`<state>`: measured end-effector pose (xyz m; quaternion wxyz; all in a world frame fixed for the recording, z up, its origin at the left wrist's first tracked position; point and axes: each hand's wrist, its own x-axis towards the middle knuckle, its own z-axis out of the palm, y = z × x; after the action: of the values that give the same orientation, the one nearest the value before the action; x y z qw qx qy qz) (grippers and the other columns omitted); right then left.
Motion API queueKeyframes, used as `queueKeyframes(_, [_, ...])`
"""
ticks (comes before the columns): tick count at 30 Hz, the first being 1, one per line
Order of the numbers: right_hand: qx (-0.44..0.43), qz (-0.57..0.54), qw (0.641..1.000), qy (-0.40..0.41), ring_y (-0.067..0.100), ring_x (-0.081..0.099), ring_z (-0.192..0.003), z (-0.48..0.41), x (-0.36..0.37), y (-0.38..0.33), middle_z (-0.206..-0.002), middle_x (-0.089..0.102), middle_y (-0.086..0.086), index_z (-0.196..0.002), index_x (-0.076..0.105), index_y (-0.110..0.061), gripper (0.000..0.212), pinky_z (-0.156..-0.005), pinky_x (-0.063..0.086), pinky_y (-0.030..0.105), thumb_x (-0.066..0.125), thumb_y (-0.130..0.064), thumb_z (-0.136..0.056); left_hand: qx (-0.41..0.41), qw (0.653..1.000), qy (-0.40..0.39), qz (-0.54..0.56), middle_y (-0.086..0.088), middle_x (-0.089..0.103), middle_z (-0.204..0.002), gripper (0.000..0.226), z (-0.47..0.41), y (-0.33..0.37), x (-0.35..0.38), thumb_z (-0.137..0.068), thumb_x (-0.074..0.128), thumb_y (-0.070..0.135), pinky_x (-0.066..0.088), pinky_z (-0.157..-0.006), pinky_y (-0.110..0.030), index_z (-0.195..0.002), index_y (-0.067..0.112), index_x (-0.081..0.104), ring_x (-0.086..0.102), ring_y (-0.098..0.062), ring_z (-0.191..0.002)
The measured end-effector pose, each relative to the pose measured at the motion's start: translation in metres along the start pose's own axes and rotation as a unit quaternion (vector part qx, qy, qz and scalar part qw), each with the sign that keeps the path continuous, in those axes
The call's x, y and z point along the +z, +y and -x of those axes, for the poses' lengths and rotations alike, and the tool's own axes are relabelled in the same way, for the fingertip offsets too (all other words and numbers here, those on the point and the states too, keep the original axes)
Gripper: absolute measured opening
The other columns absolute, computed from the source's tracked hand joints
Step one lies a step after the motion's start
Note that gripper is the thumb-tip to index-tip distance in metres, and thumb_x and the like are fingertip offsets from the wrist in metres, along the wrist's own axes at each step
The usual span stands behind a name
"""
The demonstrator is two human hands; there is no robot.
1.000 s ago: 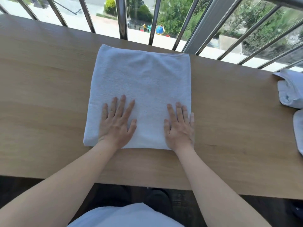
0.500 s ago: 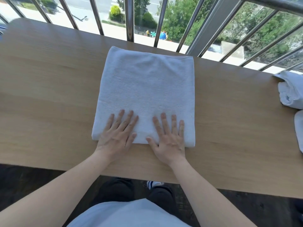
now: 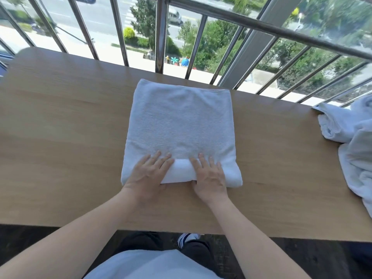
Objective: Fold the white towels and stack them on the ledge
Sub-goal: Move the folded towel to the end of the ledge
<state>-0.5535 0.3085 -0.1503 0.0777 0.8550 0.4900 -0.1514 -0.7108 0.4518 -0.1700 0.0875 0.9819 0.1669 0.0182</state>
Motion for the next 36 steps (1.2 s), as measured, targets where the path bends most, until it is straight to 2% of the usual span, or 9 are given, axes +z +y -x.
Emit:
queueKeyframes(3, [0.025,-0.043,0.999,0.020,0.026,0.058,-0.107,-0.010,-0.021,-0.002,-0.126,0.059,-0.004,-0.133,0.047,-0.028,0.055,-0.094,0.043,0.039,0.060,-0.021,-0.080,-0.035,0.995,-0.019,0.092,0.007,0.073,-0.104,0.061,-0.014,-0.013,-0.018,-0.066,0.076,0.048,0.045,-0.076,-0.031,-0.121,0.028,0.061,0.070,-0.023,-0.096])
queueKeyframes(6, [0.034,-0.075,0.997,-0.005,0.023,0.061,-0.091,-0.023,-0.043,0.000,-0.103,0.061,-0.007,-0.118,0.049,-0.029,0.041,-0.075,0.038,0.034,0.059,-0.028,-0.078,-0.052,0.986,-0.096,0.129,0.019,0.067,-0.091,0.052,-0.035,-0.026,-0.040,-0.069,0.047,0.061,0.030,-0.065,-0.023,-0.117,0.044,0.054,0.062,-0.009,-0.083])
queueKeyframes(13, [-0.009,-0.105,0.990,-0.088,0.019,0.051,-0.083,-0.064,-0.106,0.028,-0.083,0.061,-0.008,-0.093,0.051,-0.032,0.023,-0.066,0.033,0.031,0.058,-0.035,-0.072,-0.072,0.953,-0.214,0.200,0.019,0.063,-0.079,0.046,-0.086,-0.054,-0.087,-0.062,0.060,0.073,0.041,-0.061,-0.024,-0.097,0.043,0.063,0.056,0.000,-0.076])
queueKeyframes(16, [-0.024,-0.134,0.983,-0.121,0.013,0.052,-0.078,-0.091,-0.136,0.039,-0.076,0.059,-0.010,-0.078,0.055,-0.026,0.008,-0.057,0.034,0.026,0.060,-0.030,-0.072,-0.109,0.964,-0.195,0.143,0.012,0.059,-0.073,0.058,-0.105,-0.065,-0.109,-0.060,0.052,0.086,0.035,-0.054,-0.027,-0.078,0.032,0.059,0.053,-0.003,-0.064])
queueKeyframes(23, [-0.011,-0.162,0.976,-0.146,0.018,0.059,-0.079,-0.164,-0.192,0.053,-0.083,0.063,-0.001,-0.082,0.063,-0.014,0.016,-0.061,0.044,0.030,0.062,-0.023,-0.069,-0.154,0.985,-0.078,0.014,0.012,0.054,-0.067,0.073,-0.158,-0.101,-0.120,-0.060,0.022,0.101,0.031,-0.054,-0.031,-0.074,0.036,0.052,0.052,-0.011,-0.066])
queueKeyframes(27, [-0.051,-0.078,0.990,-0.107,0.015,0.053,-0.072,-0.209,-0.202,0.056,-0.075,0.051,-0.006,-0.069,0.045,-0.022,0.017,-0.053,0.029,0.026,0.059,-0.028,-0.076,-0.148,0.988,-0.035,-0.020,0.010,0.057,-0.077,0.085,-0.193,-0.129,-0.103,-0.061,0.005,0.102,0.031,-0.059,-0.035,-0.079,0.033,0.052,0.049,-0.017,-0.069])
queueKeyframes(29, [-0.061,-0.041,0.993,-0.091,0.022,0.060,-0.091,-0.232,-0.199,0.057,-0.088,0.058,-0.003,-0.086,0.056,-0.023,0.012,-0.062,0.035,0.027,0.059,-0.031,-0.077,-0.150,0.988,-0.020,-0.025,0.008,0.064,-0.083,0.092,-0.211,-0.142,-0.093,-0.057,-0.001,0.103,0.034,-0.062,-0.035,-0.077,0.031,0.052,0.053,-0.019,-0.072])
queueKeyframes(31, [-0.062,-0.011,0.996,-0.071,0.026,0.061,-0.106,-0.254,-0.191,0.058,-0.101,0.062,0.000,-0.109,0.059,-0.024,0.032,-0.072,0.038,0.030,0.058,-0.031,-0.078,-0.155,0.987,-0.019,-0.034,0.007,0.069,-0.087,0.101,-0.229,-0.153,-0.083,-0.052,-0.008,0.103,0.035,-0.064,-0.035,-0.080,0.032,0.057,0.059,-0.020,-0.078])
queueKeyframes(36, [-0.104,0.049,0.993,-0.014,0.028,0.060,-0.112,-0.297,-0.165,0.061,-0.116,0.067,0.005,-0.114,0.054,-0.025,0.037,-0.093,0.039,0.040,0.051,-0.037,-0.079,-0.174,0.983,-0.026,-0.045,0.007,0.068,-0.086,0.096,-0.254,-0.176,-0.054,-0.057,-0.015,0.099,0.035,-0.066,-0.036,-0.071,0.031,0.051,0.062,-0.019,-0.085])
